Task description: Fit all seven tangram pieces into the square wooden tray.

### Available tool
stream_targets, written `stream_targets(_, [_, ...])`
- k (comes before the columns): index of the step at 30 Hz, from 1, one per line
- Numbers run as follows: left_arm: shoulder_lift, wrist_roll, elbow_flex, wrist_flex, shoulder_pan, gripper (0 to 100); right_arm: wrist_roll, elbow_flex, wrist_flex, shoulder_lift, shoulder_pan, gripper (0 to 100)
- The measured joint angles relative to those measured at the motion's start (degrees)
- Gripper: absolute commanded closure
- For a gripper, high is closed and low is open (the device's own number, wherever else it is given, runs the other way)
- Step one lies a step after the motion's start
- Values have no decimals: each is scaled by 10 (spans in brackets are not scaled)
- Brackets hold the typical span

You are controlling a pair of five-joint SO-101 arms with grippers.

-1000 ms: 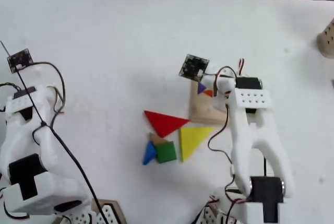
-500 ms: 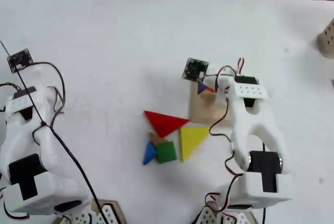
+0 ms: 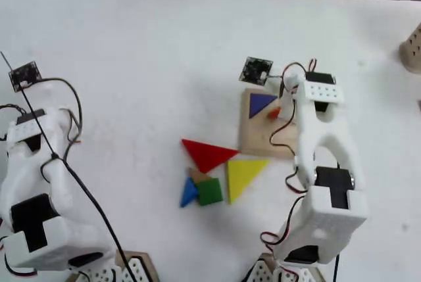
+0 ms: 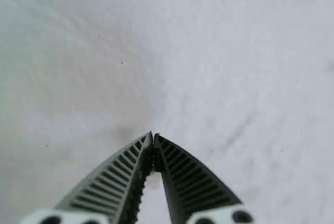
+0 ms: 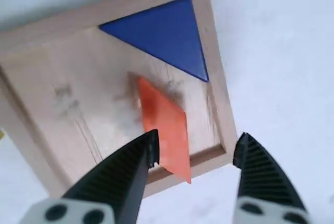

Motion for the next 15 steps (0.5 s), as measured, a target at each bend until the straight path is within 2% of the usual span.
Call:
stream_targets(4, [0, 0, 0, 0, 0, 976, -94, -49, 52, -2, -2, 982])
stream_targets(7, [0, 0, 0, 0, 0, 976, -185, -74, 105, -28, 1, 954])
stream_targets(10, [0, 0, 0, 0, 0, 976, -266, -80, 167, -52, 0, 984])
stream_targets(15, [0, 0, 0, 0, 0, 976, -344, -65, 205, -62, 0, 982])
